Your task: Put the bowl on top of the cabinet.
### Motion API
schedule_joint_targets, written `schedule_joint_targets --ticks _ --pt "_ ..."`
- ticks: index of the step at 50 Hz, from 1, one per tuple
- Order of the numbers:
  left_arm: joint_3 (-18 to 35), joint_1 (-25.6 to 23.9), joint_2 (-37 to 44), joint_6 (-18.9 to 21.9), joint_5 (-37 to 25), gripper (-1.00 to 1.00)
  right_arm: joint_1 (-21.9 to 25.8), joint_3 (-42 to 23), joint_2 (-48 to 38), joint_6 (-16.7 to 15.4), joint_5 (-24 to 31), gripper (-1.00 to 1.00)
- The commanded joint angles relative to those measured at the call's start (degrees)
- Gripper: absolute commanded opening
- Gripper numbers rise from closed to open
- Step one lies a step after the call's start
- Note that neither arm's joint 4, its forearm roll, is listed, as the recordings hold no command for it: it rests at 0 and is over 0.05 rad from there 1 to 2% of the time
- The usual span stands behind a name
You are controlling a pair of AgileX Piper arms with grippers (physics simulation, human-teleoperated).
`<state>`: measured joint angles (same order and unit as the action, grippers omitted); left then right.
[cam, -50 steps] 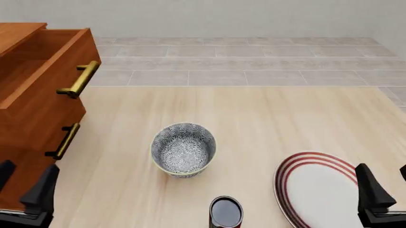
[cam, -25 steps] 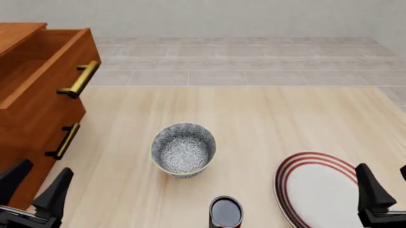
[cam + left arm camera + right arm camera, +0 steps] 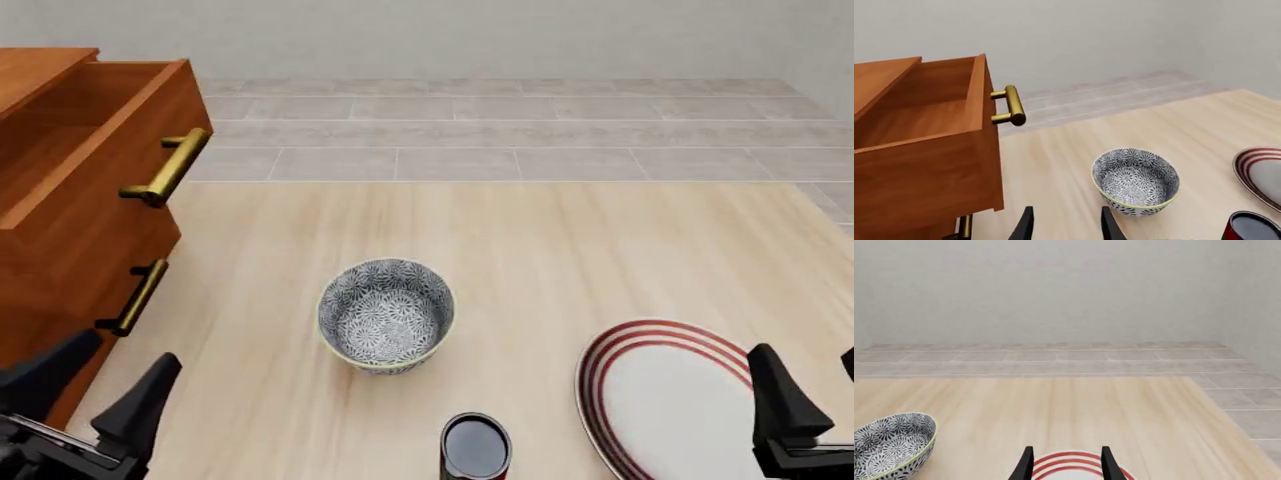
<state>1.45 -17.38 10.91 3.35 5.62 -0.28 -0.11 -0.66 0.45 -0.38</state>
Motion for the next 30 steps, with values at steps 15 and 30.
schedule_joint_targets --ticks 15,30 --pt "1.0 -5.5 14.2 1.4 11.5 1.0 0.4 -0.1 0.1 -0.7 0.0 1.0" --pt "2.0 -10.2 23.8 0.9 20.4 1.0 0.4 -0.2 -0.2 -0.5 0.1 1.0"
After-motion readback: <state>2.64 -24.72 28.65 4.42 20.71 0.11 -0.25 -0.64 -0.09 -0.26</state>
